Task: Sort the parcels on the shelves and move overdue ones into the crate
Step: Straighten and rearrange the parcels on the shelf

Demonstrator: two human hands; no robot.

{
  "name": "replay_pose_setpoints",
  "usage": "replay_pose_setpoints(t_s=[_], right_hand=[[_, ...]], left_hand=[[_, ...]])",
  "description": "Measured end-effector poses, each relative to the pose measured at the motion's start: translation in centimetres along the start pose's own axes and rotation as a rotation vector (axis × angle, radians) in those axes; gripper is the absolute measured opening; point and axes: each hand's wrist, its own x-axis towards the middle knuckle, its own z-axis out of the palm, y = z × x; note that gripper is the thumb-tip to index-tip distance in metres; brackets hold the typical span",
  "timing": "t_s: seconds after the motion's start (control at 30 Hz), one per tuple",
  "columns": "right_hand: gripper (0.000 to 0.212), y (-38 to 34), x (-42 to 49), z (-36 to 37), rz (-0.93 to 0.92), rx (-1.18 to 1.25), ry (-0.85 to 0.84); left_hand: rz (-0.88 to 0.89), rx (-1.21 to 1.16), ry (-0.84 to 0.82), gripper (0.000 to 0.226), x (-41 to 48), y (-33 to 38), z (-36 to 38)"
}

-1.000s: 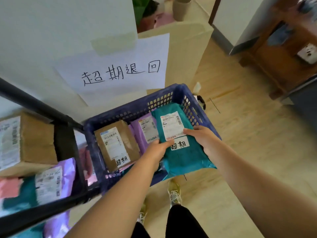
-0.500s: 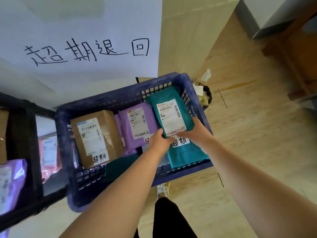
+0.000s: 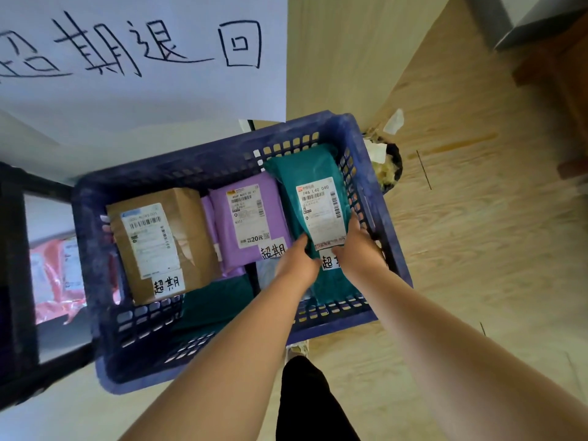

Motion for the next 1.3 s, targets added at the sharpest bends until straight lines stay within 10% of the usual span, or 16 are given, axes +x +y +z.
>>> replay_pose_setpoints(t_s=[0.57, 1.3], right_hand=[[0.067, -1.8, -7.1, -1.9, -0.103, -0.118, 0.067], [0.059, -16.2, -35.3, 0.6, -0.426, -0.161, 0.279]], left_hand=[[-0.025, 0.072, 0.051, 0.063, -5.8, -1.7, -5.1], [0.358, 0.027, 0.174, 0.036, -29.2, -12.1, -20.5]])
